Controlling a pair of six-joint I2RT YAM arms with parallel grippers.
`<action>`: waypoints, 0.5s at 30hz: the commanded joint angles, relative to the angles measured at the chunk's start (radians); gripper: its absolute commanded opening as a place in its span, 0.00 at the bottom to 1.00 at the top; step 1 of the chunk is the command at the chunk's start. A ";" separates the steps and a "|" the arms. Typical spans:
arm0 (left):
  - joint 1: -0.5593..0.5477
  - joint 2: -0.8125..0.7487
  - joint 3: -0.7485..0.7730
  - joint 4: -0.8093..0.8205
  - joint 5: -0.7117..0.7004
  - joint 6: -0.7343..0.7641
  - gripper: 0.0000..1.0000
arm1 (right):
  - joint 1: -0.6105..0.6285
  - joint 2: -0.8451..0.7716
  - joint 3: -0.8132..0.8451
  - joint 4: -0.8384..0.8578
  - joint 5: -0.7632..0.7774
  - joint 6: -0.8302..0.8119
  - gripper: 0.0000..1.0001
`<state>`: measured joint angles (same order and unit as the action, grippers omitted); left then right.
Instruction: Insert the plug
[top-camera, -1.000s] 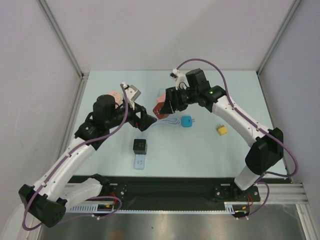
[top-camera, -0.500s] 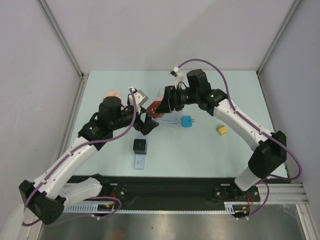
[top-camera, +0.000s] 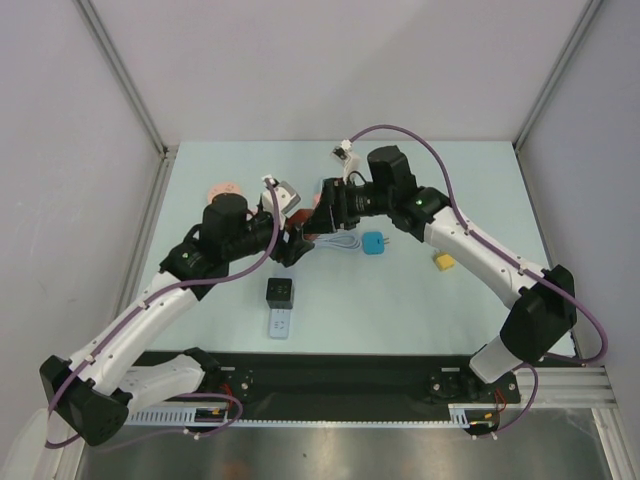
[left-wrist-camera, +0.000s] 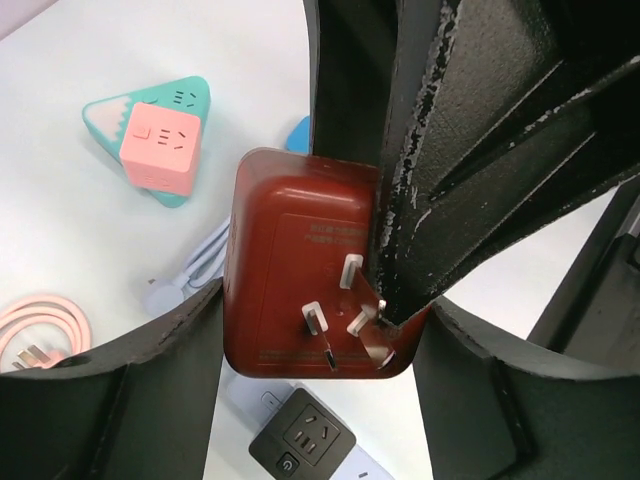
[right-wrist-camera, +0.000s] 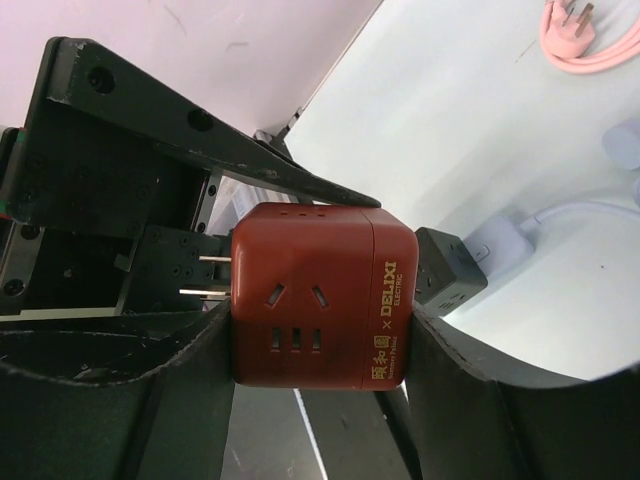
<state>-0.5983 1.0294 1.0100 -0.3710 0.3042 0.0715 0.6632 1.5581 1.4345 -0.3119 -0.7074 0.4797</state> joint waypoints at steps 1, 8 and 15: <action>-0.001 -0.025 0.021 0.040 0.064 -0.013 0.05 | -0.001 -0.056 0.000 0.094 -0.072 0.039 0.19; -0.001 -0.022 0.022 0.098 0.173 -0.142 0.00 | -0.031 -0.113 -0.043 0.200 -0.086 0.095 0.57; -0.001 -0.008 0.033 0.164 0.246 -0.251 0.00 | -0.054 -0.142 -0.085 0.240 -0.109 0.125 0.68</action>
<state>-0.5964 1.0286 1.0100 -0.2787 0.3935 -0.0742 0.6182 1.4681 1.3537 -0.2142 -0.7269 0.6163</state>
